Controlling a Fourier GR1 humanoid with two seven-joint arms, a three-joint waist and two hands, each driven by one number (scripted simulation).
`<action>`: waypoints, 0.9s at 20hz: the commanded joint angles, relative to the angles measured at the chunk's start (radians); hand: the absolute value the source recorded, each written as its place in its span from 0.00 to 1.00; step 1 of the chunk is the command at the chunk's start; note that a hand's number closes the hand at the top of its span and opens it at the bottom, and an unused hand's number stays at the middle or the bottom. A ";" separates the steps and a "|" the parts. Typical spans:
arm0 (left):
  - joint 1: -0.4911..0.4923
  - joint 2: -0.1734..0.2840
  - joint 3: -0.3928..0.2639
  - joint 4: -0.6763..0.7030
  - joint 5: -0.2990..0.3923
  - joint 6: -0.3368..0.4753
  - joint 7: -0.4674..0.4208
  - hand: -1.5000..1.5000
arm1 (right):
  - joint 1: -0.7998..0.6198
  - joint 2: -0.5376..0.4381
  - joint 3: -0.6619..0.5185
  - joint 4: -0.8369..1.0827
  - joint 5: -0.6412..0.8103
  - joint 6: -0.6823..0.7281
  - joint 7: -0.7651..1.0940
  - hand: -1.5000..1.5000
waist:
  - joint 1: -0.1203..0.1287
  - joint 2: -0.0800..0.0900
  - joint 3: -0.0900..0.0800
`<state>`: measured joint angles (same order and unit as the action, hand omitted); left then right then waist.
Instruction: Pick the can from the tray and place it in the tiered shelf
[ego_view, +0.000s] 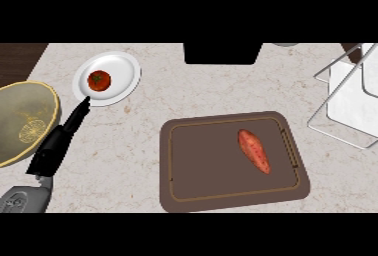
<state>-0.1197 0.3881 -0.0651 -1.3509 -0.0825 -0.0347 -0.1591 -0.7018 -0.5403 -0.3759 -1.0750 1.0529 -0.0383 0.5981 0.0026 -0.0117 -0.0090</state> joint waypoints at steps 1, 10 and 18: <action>-0.005 0.005 0.009 0.006 -0.010 -0.016 0.006 0.50 | 0.065 -0.002 -0.071 0.011 -0.071 -0.126 -0.104 0.00 | -0.001 0.013 0.010; 0.018 -0.001 0.037 0.043 -0.009 -0.006 -0.045 0.50 | 0.074 -0.017 -0.145 -0.301 -0.086 -0.275 -0.027 0.00 | -0.022 0.004 0.008; 0.050 -0.010 0.041 -0.052 -0.001 -0.001 0.041 0.50 | 0.299 -0.042 -0.375 -0.677 -0.293 0.000 0.205 0.00 | -0.047 -0.005 0.009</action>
<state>-0.0764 0.3793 -0.0340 -1.3577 -0.0975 -0.0329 -0.1607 -0.5020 -0.5678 -0.6597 -1.5824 0.8440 -0.1564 0.7143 -0.0373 -0.0133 0.0007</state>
